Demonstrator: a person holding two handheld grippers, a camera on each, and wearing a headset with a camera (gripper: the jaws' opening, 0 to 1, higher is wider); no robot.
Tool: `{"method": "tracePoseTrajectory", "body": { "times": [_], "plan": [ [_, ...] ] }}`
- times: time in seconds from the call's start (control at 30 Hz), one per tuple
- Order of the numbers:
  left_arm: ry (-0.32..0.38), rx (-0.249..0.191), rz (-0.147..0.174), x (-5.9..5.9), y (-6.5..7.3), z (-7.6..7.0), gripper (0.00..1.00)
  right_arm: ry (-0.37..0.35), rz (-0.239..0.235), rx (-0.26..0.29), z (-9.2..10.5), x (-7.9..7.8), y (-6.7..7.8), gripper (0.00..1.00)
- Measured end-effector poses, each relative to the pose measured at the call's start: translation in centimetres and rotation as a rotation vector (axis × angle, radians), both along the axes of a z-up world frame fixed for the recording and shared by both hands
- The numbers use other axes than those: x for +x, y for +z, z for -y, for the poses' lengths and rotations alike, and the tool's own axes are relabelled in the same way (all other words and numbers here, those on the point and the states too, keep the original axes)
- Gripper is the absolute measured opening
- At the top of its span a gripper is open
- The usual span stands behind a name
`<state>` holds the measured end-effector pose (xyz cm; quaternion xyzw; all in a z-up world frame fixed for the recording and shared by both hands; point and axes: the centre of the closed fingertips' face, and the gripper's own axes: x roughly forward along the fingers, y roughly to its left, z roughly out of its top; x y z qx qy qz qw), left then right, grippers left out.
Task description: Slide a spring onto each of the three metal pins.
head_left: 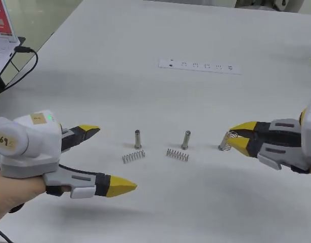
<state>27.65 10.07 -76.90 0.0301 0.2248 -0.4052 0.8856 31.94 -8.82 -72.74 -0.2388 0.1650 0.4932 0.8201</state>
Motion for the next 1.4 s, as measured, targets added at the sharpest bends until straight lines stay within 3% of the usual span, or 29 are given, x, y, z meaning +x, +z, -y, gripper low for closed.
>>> {"method": "tracePoseTrajectory", "body": {
  "times": [0.1, 0.37, 0.53, 1.4],
  "plan": [
    [-0.004, 0.004, -0.003, -0.1, -0.1, 0.0, 0.98, -0.034, 0.007, -0.004, 0.7, 1.0, 0.1, 0.08],
    [0.0, 0.006, -0.002, -0.1, -0.1, -0.3, 0.98, -0.138, -0.001, 0.053, 1.9, 3.8, 0.8, 0.08],
    [0.007, 0.006, -0.003, -0.1, -0.1, -0.5, 0.98, -0.172, -0.025, 0.08, 2.0, 5.0, 0.8, 0.08],
    [0.025, 0.008, -0.012, -0.5, -0.5, -1.1, 0.98, -0.194, -0.108, 0.067, 1.8, 5.8, -1.8, 0.08]
  ]
}}
